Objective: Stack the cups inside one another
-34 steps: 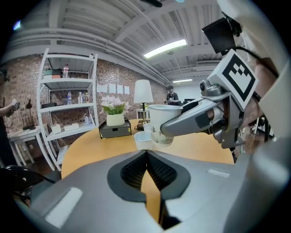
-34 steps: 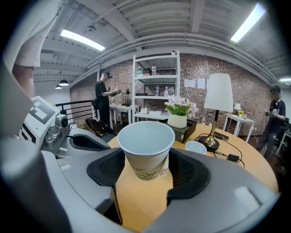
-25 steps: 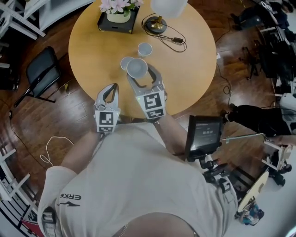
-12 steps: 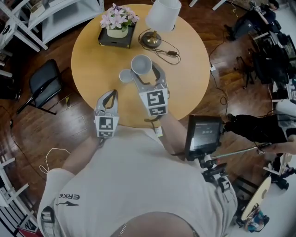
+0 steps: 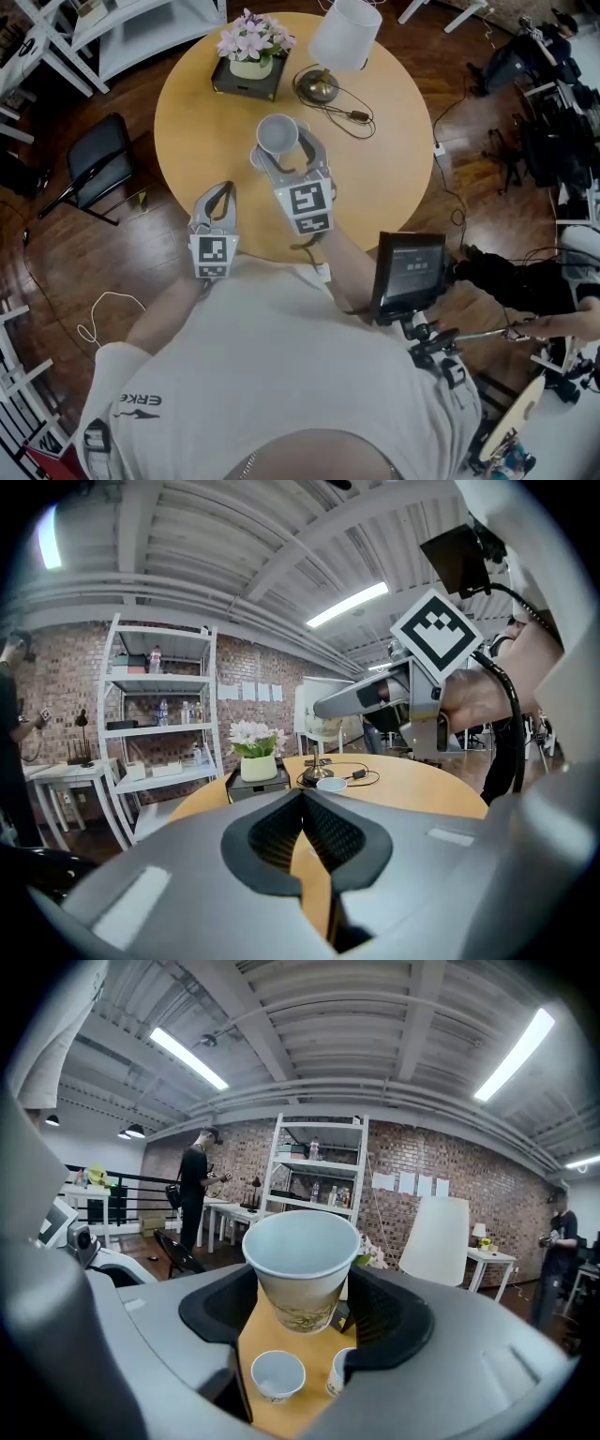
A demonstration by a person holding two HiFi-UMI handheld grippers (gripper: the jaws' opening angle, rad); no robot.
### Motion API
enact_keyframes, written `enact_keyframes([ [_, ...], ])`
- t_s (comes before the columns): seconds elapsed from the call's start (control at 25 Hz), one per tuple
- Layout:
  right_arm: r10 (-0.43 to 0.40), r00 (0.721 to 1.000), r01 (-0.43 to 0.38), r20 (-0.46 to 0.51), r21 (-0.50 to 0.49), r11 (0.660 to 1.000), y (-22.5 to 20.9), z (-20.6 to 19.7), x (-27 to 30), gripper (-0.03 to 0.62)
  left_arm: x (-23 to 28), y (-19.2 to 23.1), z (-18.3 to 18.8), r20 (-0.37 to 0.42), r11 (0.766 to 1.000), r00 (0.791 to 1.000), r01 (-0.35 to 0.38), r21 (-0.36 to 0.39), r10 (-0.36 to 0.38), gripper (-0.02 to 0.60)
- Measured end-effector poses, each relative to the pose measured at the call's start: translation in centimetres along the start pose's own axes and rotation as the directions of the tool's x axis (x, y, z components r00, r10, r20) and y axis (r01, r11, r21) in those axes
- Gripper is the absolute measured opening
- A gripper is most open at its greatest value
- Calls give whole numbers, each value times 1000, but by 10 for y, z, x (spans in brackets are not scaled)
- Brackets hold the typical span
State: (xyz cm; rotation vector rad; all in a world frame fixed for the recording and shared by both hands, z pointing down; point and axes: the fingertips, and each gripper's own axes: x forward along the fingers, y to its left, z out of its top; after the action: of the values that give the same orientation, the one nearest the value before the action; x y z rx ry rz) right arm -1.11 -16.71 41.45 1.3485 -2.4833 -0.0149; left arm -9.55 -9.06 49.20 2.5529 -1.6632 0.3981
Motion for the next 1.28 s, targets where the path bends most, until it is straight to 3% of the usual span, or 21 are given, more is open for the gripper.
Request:
enact_keyframes([
  [0.4, 66, 994, -60, -85, 70, 996, 7, -40, 23, 314, 2, 12, -18, -61, 999, 997, -40, -12, 40, 2],
  [1.28, 127, 963, -93, -236, 148, 985, 26, -115, 42, 316, 2, 10, -48, -171, 999, 985, -35, -32, 29, 2],
])
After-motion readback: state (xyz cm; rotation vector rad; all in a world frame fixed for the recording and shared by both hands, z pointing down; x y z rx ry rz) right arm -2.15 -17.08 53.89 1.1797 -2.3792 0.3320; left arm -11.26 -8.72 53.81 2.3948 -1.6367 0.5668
